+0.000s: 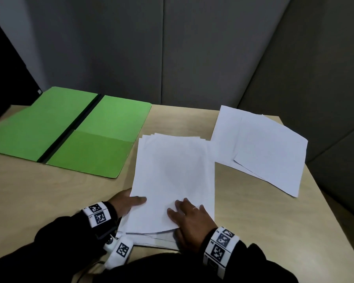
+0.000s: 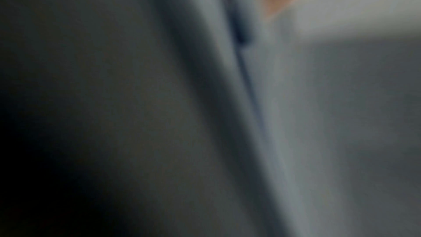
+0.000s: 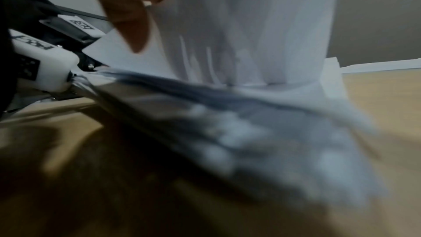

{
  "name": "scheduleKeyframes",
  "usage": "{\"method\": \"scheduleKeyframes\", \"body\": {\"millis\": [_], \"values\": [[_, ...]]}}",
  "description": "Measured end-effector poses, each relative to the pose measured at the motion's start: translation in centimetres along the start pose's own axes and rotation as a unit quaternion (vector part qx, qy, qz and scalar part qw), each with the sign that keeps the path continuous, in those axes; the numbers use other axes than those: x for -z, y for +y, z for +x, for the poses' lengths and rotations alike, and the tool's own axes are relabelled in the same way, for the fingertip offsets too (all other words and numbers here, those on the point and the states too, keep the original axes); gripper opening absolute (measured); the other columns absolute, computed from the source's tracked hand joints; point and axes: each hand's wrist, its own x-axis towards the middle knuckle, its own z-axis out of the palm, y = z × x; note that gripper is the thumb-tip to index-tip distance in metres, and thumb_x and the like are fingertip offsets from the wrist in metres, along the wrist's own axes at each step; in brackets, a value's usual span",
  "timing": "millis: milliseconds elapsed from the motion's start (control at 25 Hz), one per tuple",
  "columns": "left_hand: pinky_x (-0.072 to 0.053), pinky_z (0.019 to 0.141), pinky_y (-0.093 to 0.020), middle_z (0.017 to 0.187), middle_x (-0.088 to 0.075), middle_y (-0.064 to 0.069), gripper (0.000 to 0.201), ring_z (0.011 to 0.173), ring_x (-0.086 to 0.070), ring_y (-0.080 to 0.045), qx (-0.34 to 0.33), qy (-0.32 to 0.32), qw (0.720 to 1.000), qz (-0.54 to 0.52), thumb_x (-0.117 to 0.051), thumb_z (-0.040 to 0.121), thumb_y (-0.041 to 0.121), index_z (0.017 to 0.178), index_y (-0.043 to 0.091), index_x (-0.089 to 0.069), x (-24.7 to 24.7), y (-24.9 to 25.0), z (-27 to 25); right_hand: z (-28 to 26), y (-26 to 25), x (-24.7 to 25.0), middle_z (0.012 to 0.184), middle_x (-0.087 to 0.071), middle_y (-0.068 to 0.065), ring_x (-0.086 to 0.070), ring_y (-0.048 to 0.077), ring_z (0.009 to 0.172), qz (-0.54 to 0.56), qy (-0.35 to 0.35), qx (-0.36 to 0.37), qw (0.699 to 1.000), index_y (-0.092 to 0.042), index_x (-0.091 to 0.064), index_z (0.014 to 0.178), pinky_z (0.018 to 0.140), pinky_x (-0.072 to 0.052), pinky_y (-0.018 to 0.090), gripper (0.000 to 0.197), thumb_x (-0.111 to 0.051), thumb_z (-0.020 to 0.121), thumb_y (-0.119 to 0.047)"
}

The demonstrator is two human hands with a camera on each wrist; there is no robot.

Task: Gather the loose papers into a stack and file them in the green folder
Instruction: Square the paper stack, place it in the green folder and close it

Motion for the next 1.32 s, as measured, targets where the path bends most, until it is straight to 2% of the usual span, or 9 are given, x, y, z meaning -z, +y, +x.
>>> {"method": "scheduleKeyframes", "body": {"millis": [80,200,320,520,640,880,1080,1240,1320], "values": [[-0.042,0.101,-0.03,0.112,-0.062,0.003,0.058,0.111,-0.058,-0.016,-0.034,-0.026,0.998,0.055,-0.068,0.073,0.007,0.127,0.008,-0.047,0.3,-0.6,0.3,-0.1,0.1,0.7,0.135,-0.046,0.005,-0.039,0.024,0.13,0.009,0.023,0.008,1.0,-0.025,-0.04,0.132,0.102,-0.029,0.058,0.077,-0.026,0.073,-0.073],[-0.032,0.104,-0.033,0.1,-0.066,0.021,0.065,0.125,-0.047,-0.023,-0.059,-0.031,0.997,0.041,-0.062,0.06,0.009,0.122,0.016,-0.046,1.0,-1.3,0.7,0.7,2.9,3.5,0.137,-0.046,-0.001,-0.045,0.02,0.126,0.079,0.089,-0.078,0.99,-0.029,-0.037,0.138,0.105,-0.033,0.047,0.105,-0.014,0.057,-0.092],[-0.03,0.103,-0.031,0.097,-0.065,0.025,0.064,0.12,-0.046,-0.015,-0.073,-0.038,0.996,0.027,-0.062,0.058,0.009,0.119,0.02,-0.044,0.8,-1.2,0.5,3.3,10.1,6.4,0.142,-0.036,0.008,-0.045,0.027,0.128,0.128,0.159,-0.213,0.956,-0.021,-0.031,0.143,0.103,-0.039,0.042,0.094,-0.049,0.065,-0.072],[-0.026,0.103,-0.026,0.101,-0.06,0.038,0.08,0.12,-0.04,-0.006,-0.084,-0.051,0.994,0.053,-0.073,0.049,0.026,0.121,0.027,-0.039,1.0,-0.8,0.5,6.7,20.1,9.0,0.144,-0.025,0.009,-0.022,0.03,0.136,0.032,0.059,-0.351,0.934,-0.019,-0.029,0.135,0.102,-0.035,0.053,0.083,-0.067,0.066,-0.045],[-0.029,0.105,-0.029,0.094,-0.068,0.035,0.079,0.112,-0.052,-0.005,-0.072,-0.044,0.995,0.055,-0.075,0.049,0.026,0.122,0.023,-0.043,1.3,-1.0,0.6,7.6,21.2,9.8,0.117,-0.04,0.009,-0.04,0.035,0.117,-0.005,-0.005,-0.342,0.94,-0.019,-0.043,0.11,0.088,-0.044,0.046,0.066,-0.066,0.056,-0.049],[-0.038,0.096,-0.023,0.102,-0.069,0.025,0.068,0.098,-0.059,0.011,-0.053,-0.042,0.996,0.062,-0.073,0.053,0.021,0.116,0.025,-0.05,1.1,-0.9,0.9,8.0,21.2,9.9,0.116,-0.045,0.011,-0.056,0.04,0.105,-0.079,-0.019,-0.318,0.945,-0.018,-0.035,0.119,0.083,-0.047,0.044,0.068,-0.062,0.064,-0.047],[-0.023,0.117,-0.039,0.134,-0.054,0.006,0.093,0.131,-0.042,-0.015,-0.053,-0.025,0.994,0.09,-0.074,0.048,0.038,0.134,0.019,-0.043,1.1,-0.6,1.1,7.6,22.0,9.8,0.135,-0.039,0.012,-0.054,0.041,0.112,-0.099,0.004,-0.308,0.946,-0.021,-0.011,0.145,0.092,-0.043,0.045,0.071,-0.043,0.082,-0.032],[-0.03,0.112,-0.036,0.103,-0.068,0.029,0.067,0.12,-0.051,-0.014,-0.041,-0.036,0.995,0.089,-0.074,0.047,0.036,0.111,0.031,-0.054,1.0,-0.6,1.0,7.3,22.7,10.6,0.135,-0.039,0.01,-0.054,0.04,0.11,-0.093,0.01,-0.307,0.947,-0.021,-0.008,0.146,0.089,-0.045,0.044,0.072,-0.045,0.085,-0.028],[-0.032,0.11,-0.035,0.1,-0.07,0.027,0.065,0.118,-0.054,-0.015,-0.038,-0.04,0.995,0.086,-0.075,0.046,0.036,0.108,0.031,-0.056,1.1,-0.8,1.2,6.8,23.8,11.2,0.132,-0.047,0.013,-0.054,0.039,0.113,-0.057,0.053,-0.332,0.94,-0.017,-0.028,0.141,0.09,-0.044,0.043,0.064,-0.052,0.083,-0.028]]}}
